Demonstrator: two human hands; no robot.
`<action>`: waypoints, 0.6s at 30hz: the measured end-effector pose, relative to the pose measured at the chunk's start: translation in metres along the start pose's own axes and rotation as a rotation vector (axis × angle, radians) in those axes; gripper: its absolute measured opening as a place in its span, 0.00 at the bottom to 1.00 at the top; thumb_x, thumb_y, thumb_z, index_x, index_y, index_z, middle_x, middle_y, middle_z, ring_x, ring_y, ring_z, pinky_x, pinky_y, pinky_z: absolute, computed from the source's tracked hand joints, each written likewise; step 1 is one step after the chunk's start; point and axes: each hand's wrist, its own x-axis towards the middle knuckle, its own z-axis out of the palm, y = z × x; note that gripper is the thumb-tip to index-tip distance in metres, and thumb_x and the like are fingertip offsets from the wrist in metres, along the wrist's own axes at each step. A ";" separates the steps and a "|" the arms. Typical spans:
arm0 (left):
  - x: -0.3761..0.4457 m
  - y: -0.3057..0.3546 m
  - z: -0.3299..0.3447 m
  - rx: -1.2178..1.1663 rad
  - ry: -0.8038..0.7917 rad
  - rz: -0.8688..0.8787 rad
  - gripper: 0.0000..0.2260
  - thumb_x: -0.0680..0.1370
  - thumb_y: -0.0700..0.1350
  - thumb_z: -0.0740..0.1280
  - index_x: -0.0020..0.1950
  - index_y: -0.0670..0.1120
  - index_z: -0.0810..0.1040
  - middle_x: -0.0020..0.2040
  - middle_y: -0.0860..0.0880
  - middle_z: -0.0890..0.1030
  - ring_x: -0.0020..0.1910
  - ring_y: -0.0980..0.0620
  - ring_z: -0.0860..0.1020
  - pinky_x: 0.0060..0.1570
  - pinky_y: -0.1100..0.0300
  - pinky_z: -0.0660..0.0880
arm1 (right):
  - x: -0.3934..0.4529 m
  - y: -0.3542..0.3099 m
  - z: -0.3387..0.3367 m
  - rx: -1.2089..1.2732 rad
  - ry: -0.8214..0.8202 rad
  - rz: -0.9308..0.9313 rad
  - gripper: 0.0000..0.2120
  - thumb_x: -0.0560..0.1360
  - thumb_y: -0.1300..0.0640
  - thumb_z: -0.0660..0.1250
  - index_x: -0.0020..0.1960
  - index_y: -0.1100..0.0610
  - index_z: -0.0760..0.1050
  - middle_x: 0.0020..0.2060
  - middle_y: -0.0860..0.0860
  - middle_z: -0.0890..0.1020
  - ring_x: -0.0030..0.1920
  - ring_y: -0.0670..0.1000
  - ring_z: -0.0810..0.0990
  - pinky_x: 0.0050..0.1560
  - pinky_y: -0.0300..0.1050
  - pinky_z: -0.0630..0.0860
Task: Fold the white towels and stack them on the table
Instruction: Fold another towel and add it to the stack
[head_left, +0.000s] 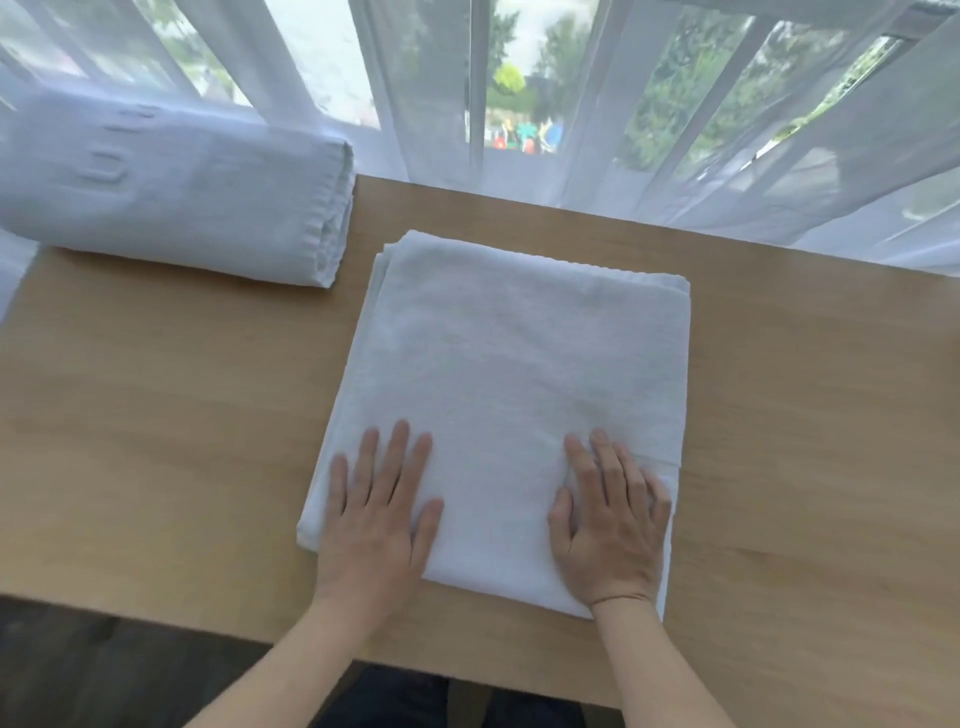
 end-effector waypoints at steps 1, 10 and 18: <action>-0.016 -0.005 0.002 0.014 -0.004 -0.038 0.28 0.84 0.59 0.45 0.83 0.51 0.50 0.83 0.50 0.49 0.82 0.44 0.48 0.76 0.37 0.51 | 0.000 -0.002 -0.001 0.003 0.000 0.013 0.27 0.77 0.46 0.56 0.76 0.50 0.65 0.73 0.51 0.70 0.71 0.56 0.69 0.71 0.57 0.60; 0.036 -0.017 -0.007 -0.102 -0.002 0.142 0.25 0.82 0.50 0.51 0.80 0.54 0.62 0.81 0.52 0.60 0.80 0.40 0.54 0.68 0.23 0.51 | -0.023 -0.028 -0.010 0.040 0.045 0.370 0.24 0.79 0.48 0.57 0.74 0.54 0.69 0.71 0.54 0.72 0.68 0.58 0.70 0.68 0.56 0.61; 0.168 0.006 -0.044 -0.055 0.088 -0.111 0.24 0.85 0.45 0.52 0.82 0.50 0.55 0.83 0.44 0.45 0.81 0.37 0.43 0.75 0.34 0.39 | -0.023 -0.108 -0.021 0.355 -0.078 0.526 0.19 0.75 0.56 0.64 0.65 0.48 0.68 0.58 0.45 0.71 0.57 0.48 0.68 0.56 0.45 0.67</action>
